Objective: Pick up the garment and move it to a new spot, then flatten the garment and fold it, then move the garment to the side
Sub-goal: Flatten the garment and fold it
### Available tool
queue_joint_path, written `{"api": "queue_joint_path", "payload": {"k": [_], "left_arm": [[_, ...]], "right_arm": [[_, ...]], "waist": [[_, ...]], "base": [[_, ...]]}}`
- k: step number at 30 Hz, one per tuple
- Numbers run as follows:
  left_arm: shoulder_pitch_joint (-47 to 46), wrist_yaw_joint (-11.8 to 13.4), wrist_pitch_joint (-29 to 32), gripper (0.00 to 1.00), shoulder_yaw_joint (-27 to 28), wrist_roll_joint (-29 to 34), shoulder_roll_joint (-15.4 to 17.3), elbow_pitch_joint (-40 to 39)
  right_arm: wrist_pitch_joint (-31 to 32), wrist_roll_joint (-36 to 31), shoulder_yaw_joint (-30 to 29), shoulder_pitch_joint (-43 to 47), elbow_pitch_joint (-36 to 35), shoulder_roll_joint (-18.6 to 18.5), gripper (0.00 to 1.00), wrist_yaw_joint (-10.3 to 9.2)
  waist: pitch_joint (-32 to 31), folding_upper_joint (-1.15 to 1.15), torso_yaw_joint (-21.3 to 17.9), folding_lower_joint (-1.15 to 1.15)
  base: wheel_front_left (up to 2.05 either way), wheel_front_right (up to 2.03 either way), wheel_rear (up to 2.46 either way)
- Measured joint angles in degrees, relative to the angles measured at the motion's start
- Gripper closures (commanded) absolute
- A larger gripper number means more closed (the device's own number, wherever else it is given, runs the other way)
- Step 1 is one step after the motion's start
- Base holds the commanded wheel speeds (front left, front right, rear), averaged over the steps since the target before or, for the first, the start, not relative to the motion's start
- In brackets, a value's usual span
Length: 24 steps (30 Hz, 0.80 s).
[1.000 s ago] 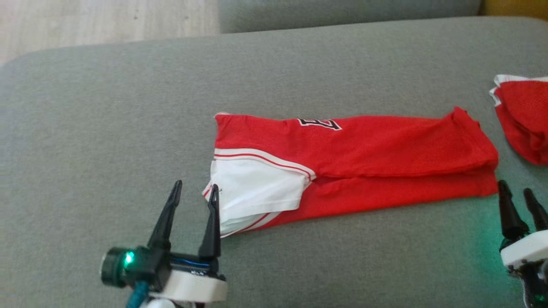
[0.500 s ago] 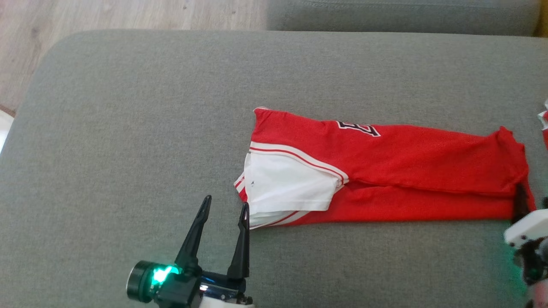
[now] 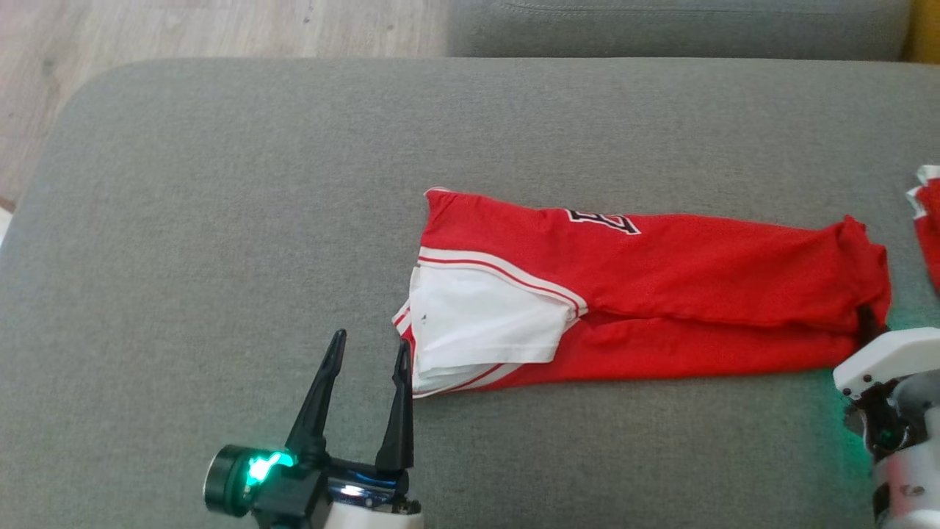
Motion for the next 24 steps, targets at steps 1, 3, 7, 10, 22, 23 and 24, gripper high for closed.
{"api": "queue_joint_path", "payload": {"k": [1, 3, 7, 10, 22, 23, 24], "left_arm": [[0.19, -0.27, 0.0, 0.0, 0.27, 0.08, -0.12, 0.0], [0.84, -0.71, 0.0, 0.0, 0.99, 0.46, -0.26, 0.0], [1.22, -1.35, 0.0, 0.0, 1.77, 0.64, -0.4, 0.02], [1.36, -1.79, 0.0, 0.0, 2.23, 0.97, -0.8, 0.02], [3.49, -3.86, 0.0, 0.0, 3.24, 1.48, -1.1, 1.36], [3.49, -4.08, 0.0, 0.0, 3.26, 1.52, -1.12, 1.46], [3.49, -4.25, 0.0, 0.0, 3.28, 1.66, -1.11, 1.54]], "right_arm": [[-0.6, 0.41, 0.44, 0.11, -0.12, -0.01, 1.0, 0.0], [-1.7, 1.19, 1.14, 0.61, -0.56, -0.12, 1.0, 0.0], [-3.03, 3.65, 2.31, 2.61, -2.38, -1.66, 1.0, 0.0], [-3.3, 6.41, 2.38, 3.93, -5.38, -3.21, 1.0, 0.0], [-1.75, 13.11, 11.09, 7.1, -30.61, 0.09, 1.0, 0.0], [-1.31, 13.12, 12.34, 7.09, -32.57, 1.01, 1.0, 0.0], [-0.79, 13.11, 13.78, 7.09, -34.26, 1.97, 1.0, 0.0]], "waist": [[-0.13, 0.0, -0.3, 0.0], [-0.35, 0.0, -0.91, 0.0], [-0.9, 0.0, -2.11, 0.0], [-1.57, 0.0, -2.8, 0.0], [-4.68, 0.0, -2.68, -0.01], [-4.91, 0.0, -2.41, -0.01], [-5.11, 0.0, -2.07, -0.01]], "base": [[0.0, 0.0, 0.0], [0.0, 0.0, 0.0], [0.0, 0.0, 0.0], [0.0, 0.0, 0.0], [0.0, 0.0, 0.0], [0.0, 0.0, 0.0], [0.0, 0.0, 0.0]]}}
